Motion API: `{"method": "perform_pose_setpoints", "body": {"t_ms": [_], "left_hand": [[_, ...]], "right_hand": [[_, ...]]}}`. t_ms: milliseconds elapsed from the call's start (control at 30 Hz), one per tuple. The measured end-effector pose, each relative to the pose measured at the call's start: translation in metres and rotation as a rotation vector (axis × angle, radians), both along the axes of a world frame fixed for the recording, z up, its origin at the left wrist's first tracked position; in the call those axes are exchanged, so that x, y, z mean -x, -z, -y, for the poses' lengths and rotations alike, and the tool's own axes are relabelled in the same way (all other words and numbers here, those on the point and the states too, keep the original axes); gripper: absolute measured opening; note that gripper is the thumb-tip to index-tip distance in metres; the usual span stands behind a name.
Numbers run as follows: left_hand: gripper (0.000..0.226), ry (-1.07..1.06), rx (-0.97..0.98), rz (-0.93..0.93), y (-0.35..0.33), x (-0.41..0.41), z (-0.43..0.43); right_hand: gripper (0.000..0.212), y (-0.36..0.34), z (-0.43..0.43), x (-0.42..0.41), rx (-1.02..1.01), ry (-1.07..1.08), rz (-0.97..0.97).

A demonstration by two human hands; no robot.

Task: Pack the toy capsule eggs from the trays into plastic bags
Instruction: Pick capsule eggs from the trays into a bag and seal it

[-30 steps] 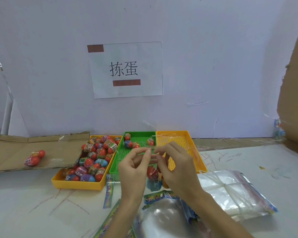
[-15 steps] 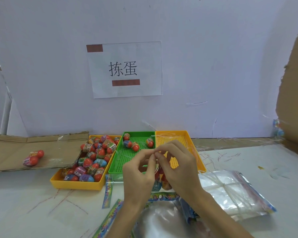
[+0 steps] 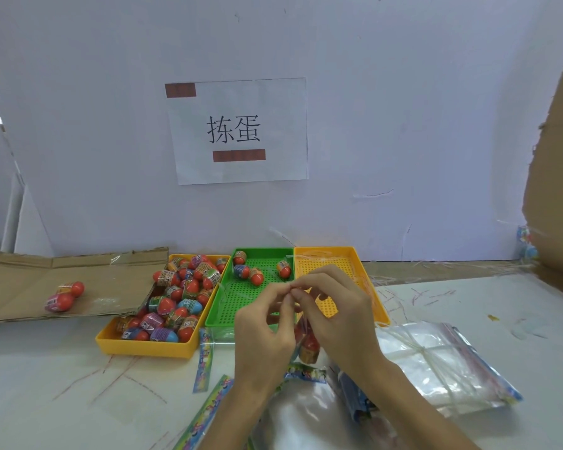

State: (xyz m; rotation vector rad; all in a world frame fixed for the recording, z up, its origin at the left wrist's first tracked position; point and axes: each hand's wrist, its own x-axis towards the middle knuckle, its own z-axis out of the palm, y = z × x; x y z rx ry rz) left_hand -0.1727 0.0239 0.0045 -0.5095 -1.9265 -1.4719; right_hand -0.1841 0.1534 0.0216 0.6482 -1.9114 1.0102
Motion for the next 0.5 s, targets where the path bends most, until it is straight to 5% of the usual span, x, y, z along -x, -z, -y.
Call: {"method": "perform_pose_setpoints", "body": {"t_ms": [500], "left_hand": [[0.026, -0.035, 0.103, -0.058, 0.0064, 0.0027, 0.0011]], "right_hand": [[0.008, 0.0042, -0.0057, 0.0061, -0.018, -0.031, -0.012]]}}
